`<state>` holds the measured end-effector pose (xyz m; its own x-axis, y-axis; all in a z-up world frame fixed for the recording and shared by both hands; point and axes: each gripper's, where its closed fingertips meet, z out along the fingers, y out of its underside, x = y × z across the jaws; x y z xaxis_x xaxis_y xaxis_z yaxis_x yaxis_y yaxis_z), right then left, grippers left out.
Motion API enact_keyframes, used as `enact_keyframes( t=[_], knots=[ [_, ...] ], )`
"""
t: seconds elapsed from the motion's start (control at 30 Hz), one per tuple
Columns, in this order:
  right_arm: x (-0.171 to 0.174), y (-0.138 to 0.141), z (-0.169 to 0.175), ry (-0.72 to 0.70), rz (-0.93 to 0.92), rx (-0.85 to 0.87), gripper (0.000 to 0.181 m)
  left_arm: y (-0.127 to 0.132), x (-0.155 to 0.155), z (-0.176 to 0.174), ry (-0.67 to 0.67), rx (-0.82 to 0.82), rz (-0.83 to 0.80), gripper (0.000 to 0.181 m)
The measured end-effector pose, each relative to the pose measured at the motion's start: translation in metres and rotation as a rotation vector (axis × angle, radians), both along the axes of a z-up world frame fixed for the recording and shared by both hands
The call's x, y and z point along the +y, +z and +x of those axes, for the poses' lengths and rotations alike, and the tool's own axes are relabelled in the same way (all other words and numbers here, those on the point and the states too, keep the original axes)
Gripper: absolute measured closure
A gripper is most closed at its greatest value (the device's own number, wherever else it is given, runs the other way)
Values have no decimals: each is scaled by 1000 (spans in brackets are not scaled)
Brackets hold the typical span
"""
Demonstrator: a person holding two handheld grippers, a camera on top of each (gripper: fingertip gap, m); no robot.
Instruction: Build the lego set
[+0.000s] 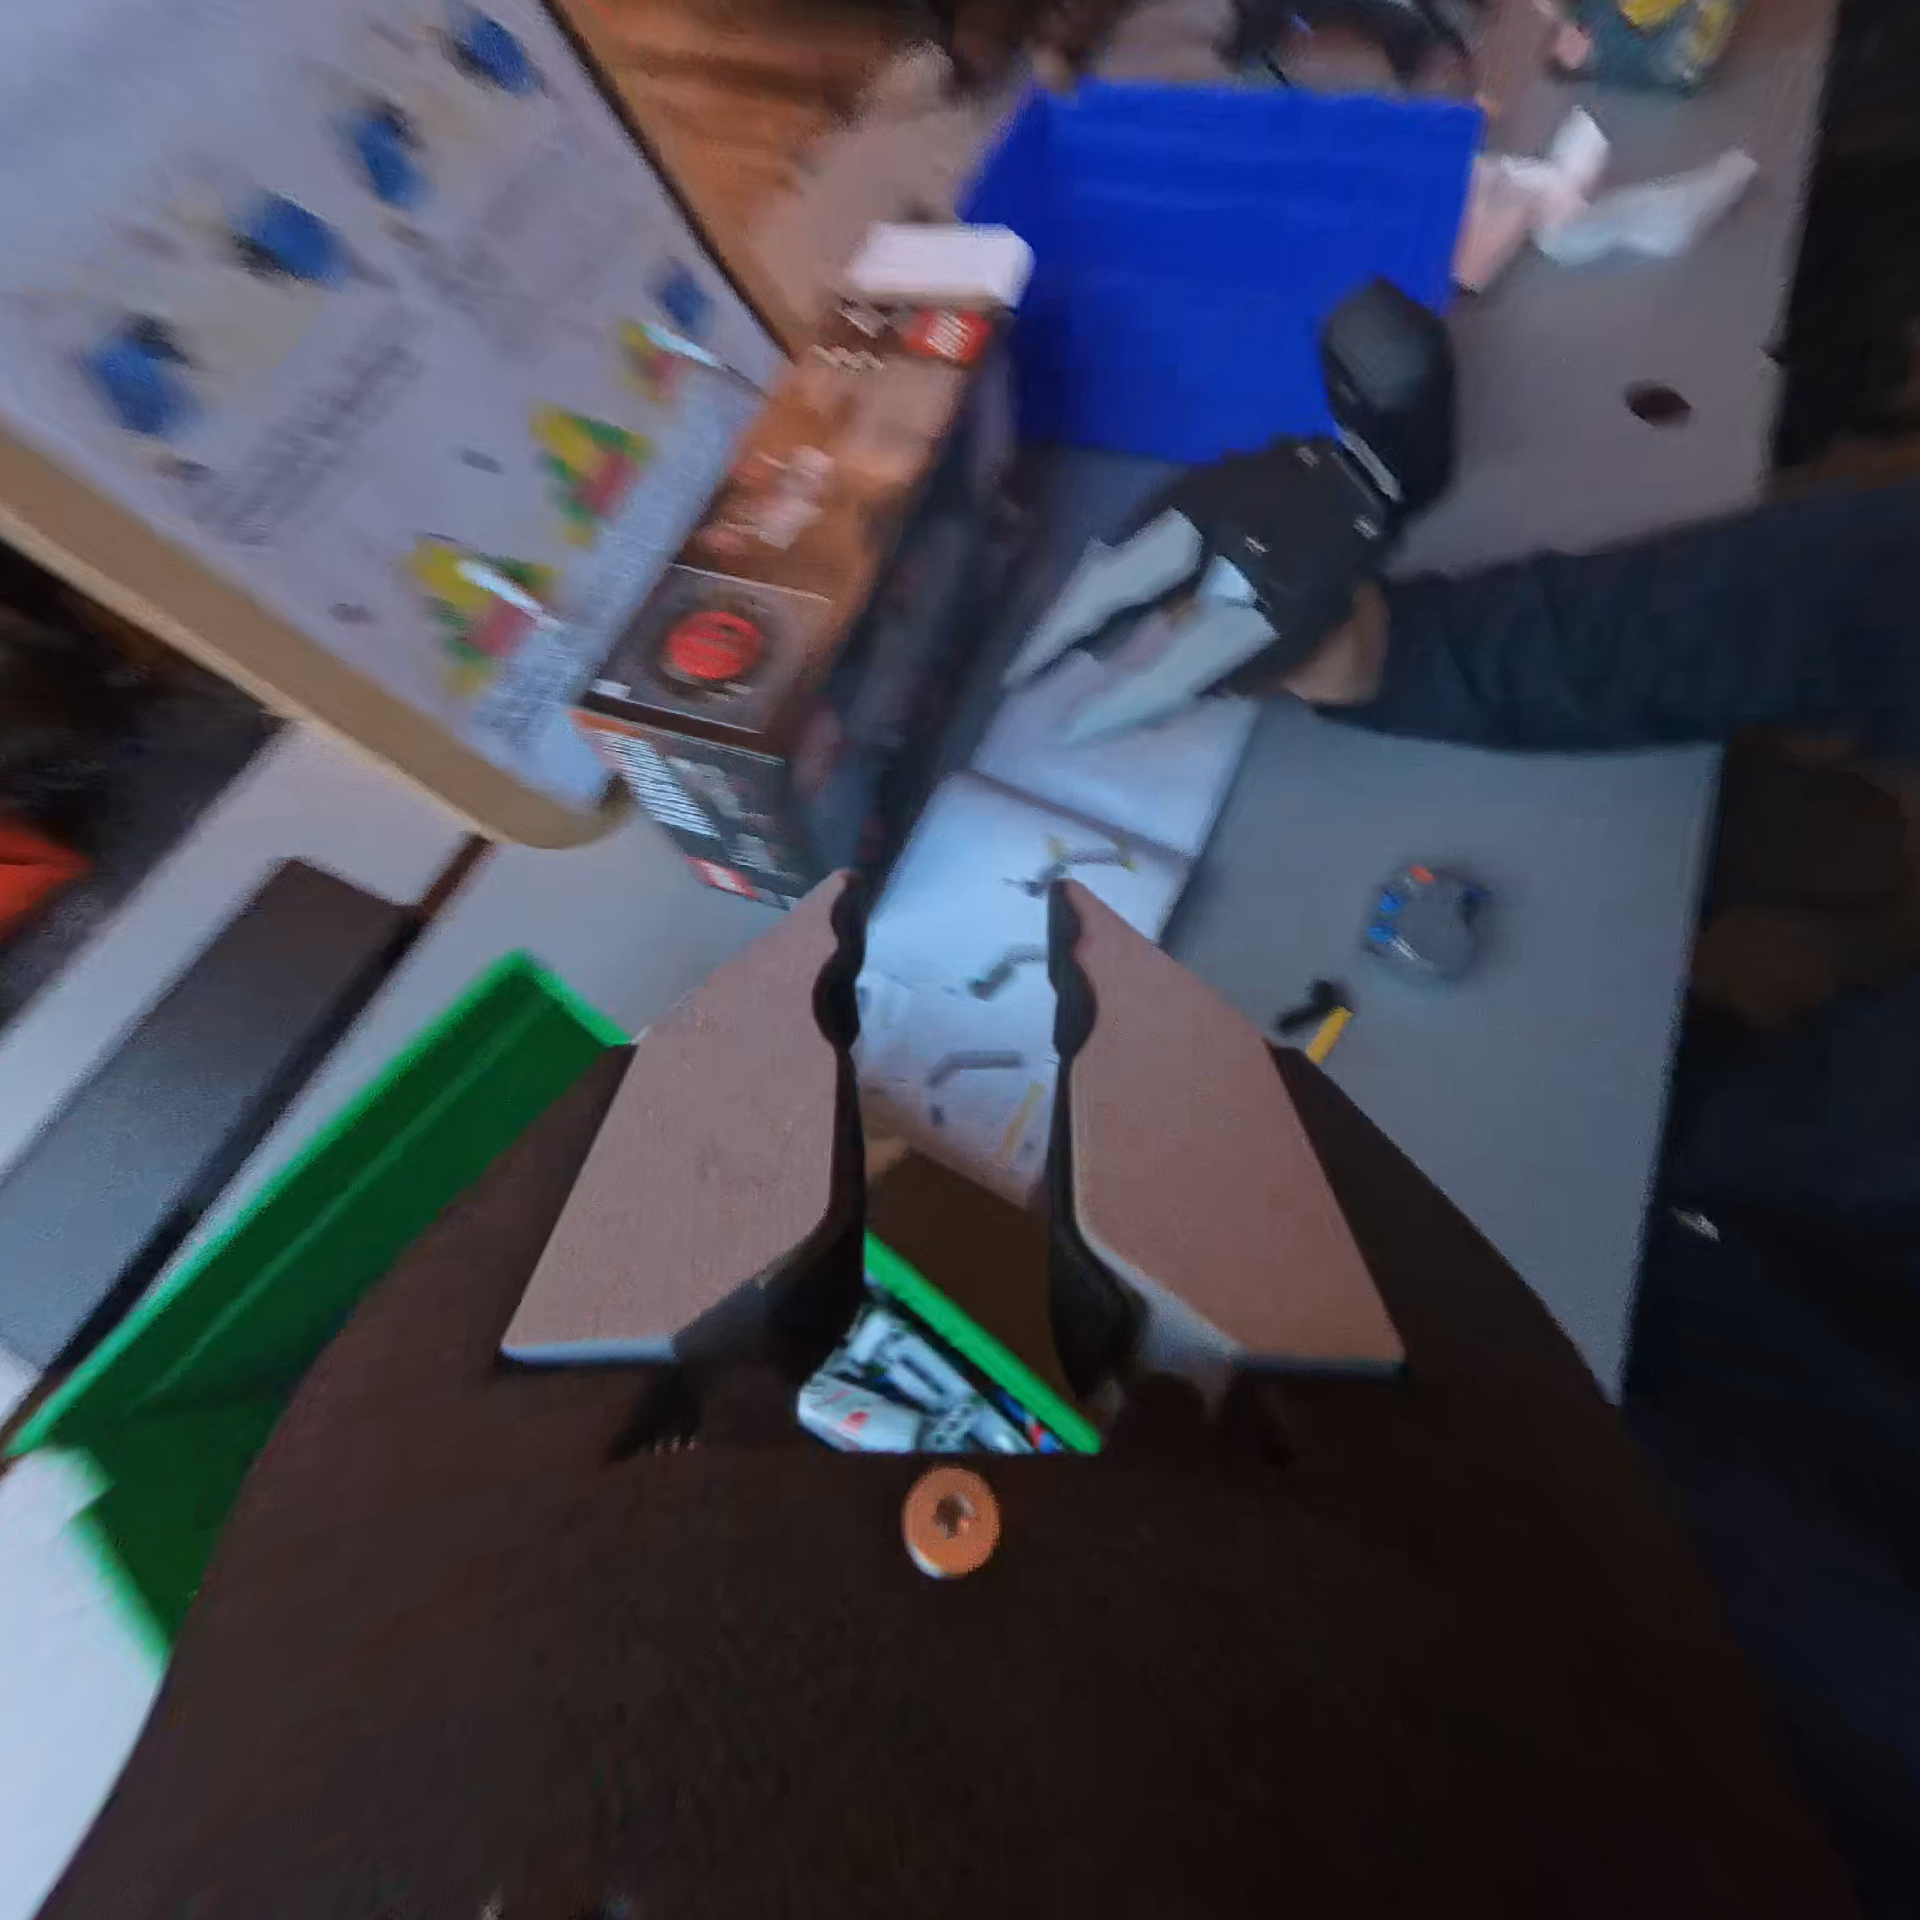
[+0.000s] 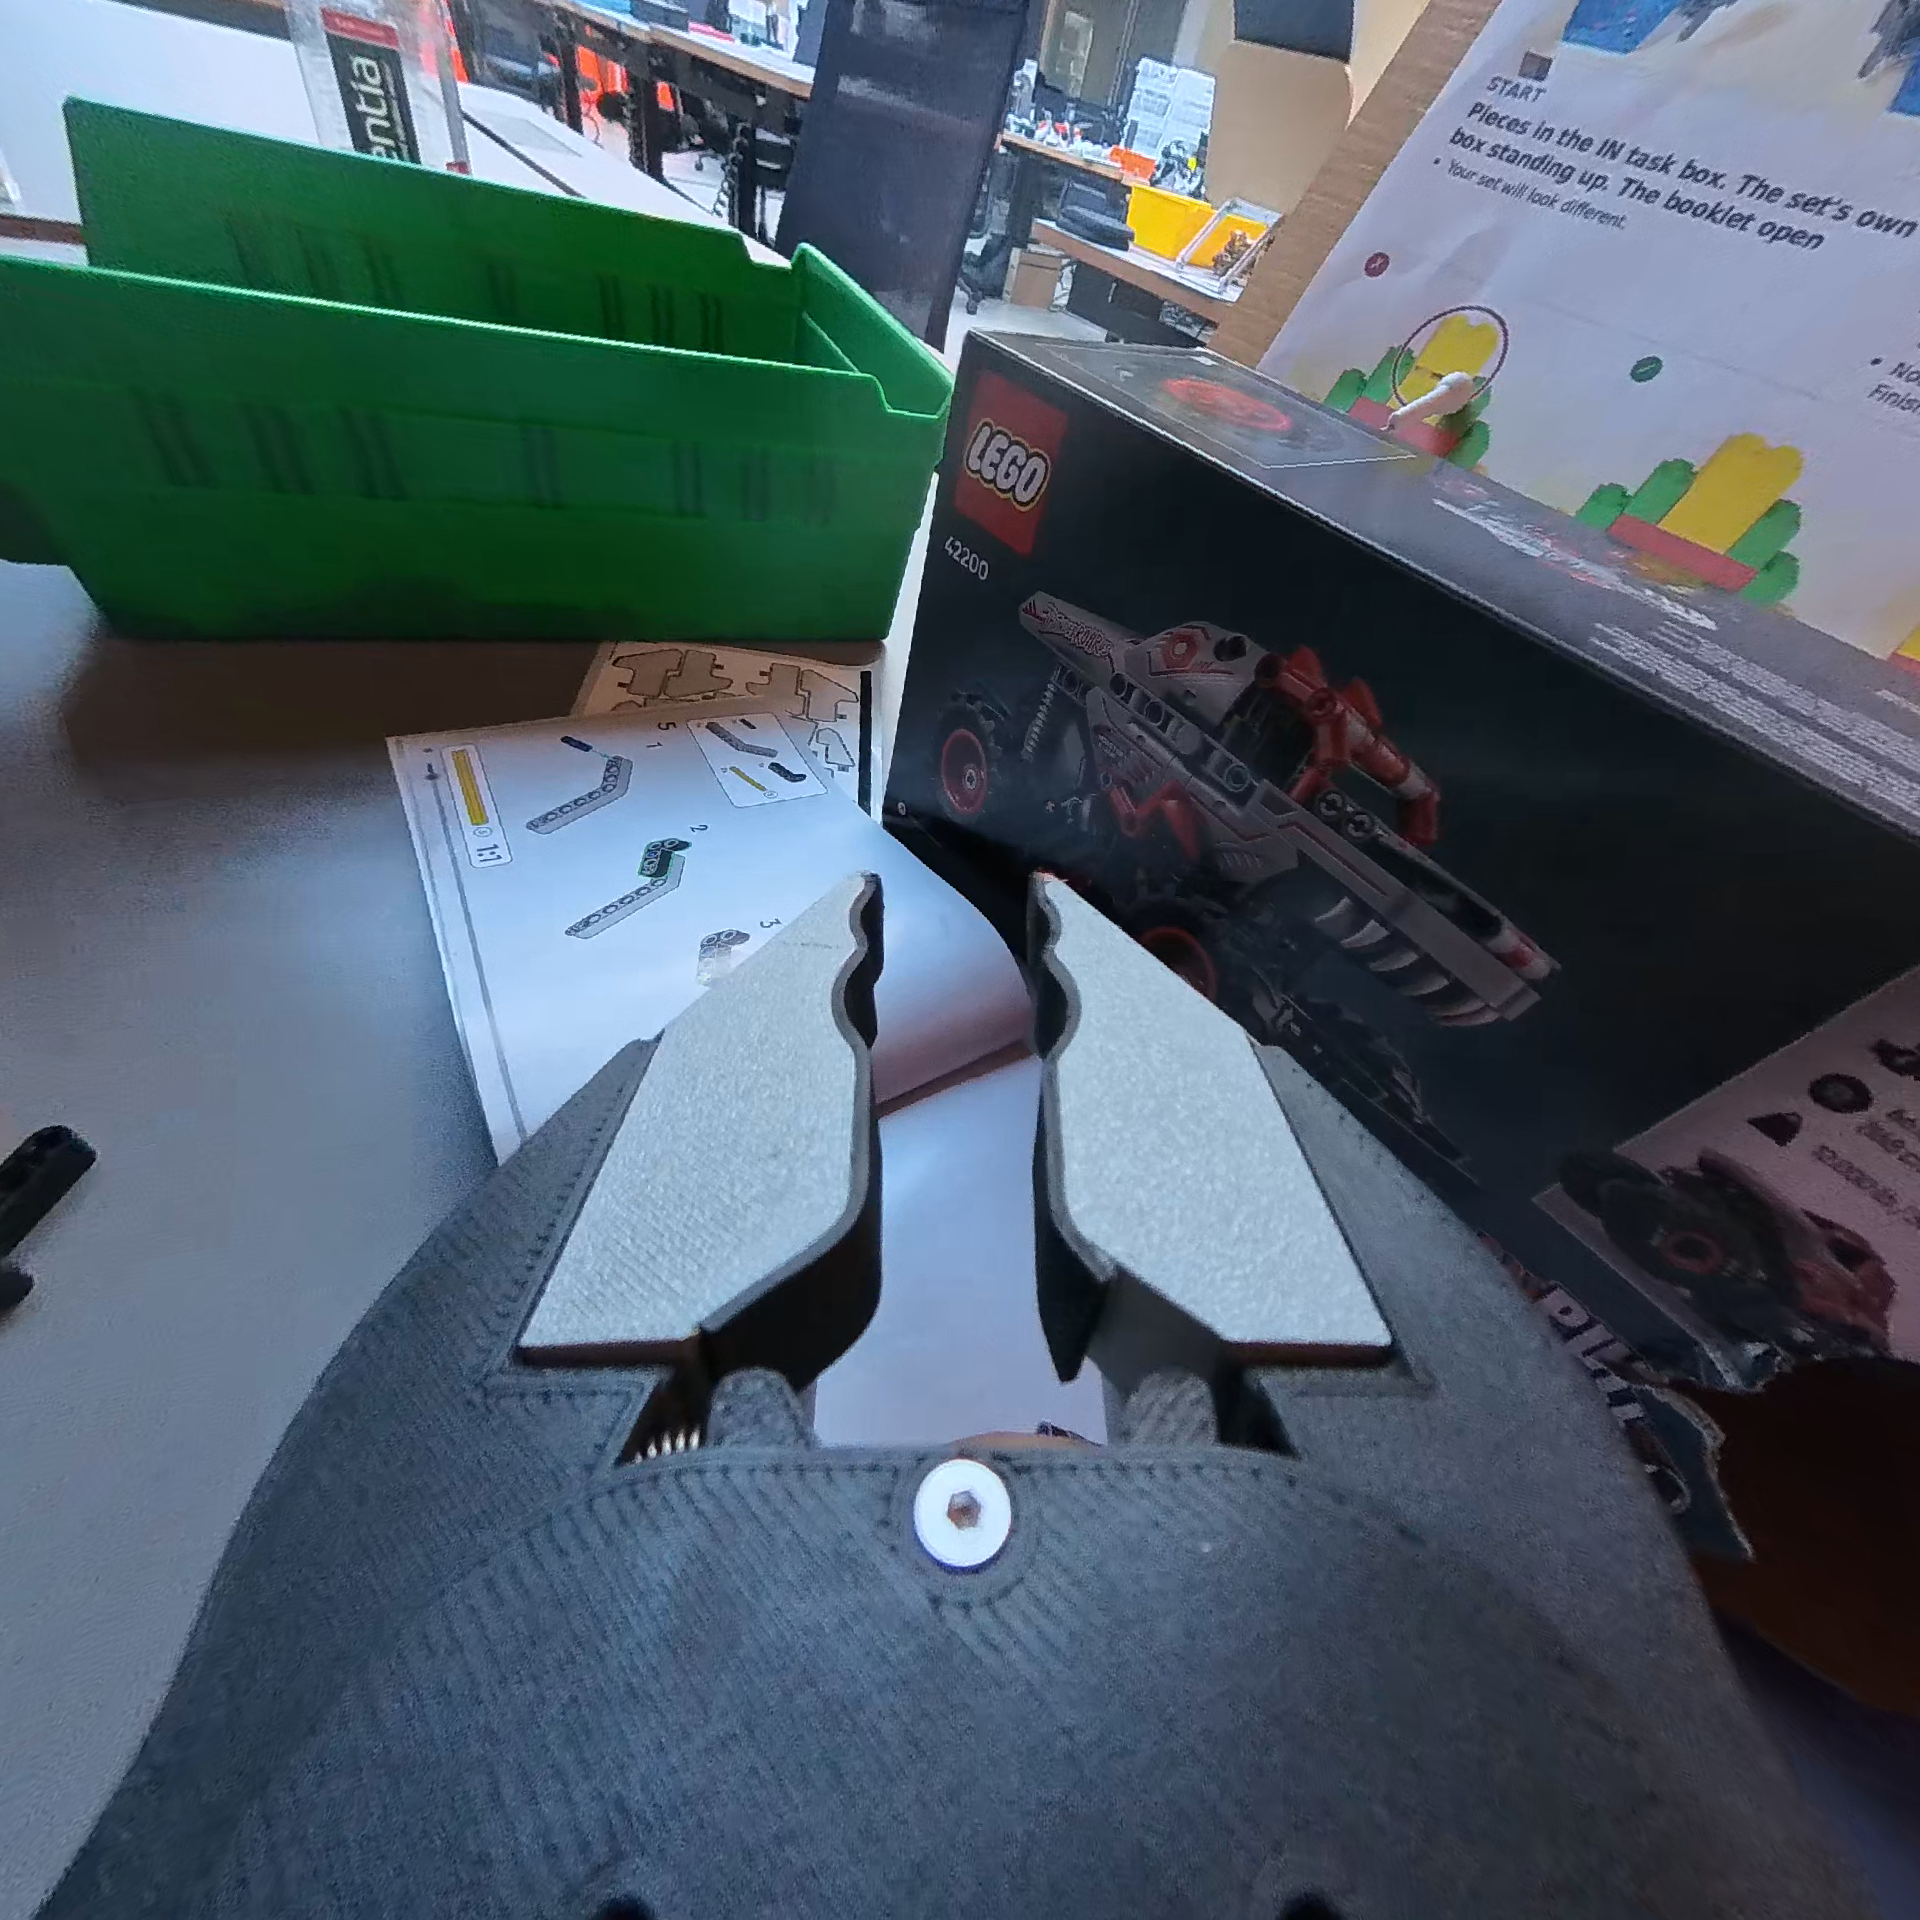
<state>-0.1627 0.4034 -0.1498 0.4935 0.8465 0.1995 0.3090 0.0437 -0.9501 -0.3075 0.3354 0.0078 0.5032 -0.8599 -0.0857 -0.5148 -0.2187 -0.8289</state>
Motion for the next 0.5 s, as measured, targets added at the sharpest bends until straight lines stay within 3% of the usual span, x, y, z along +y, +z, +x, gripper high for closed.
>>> enact_keyframes(
  t=[0.13,0.37,0.5],
  knots=[
    [1,1,2,-18,9,0,157,31,4,-20,40,-123,53,145],
    [4,1,5,-36,13,-1,157,46,2,-45,88,-142,121,149],
    [4,1,4,-31,10,2,157,58,12,-61,196,-177,151,157]
  ],
)
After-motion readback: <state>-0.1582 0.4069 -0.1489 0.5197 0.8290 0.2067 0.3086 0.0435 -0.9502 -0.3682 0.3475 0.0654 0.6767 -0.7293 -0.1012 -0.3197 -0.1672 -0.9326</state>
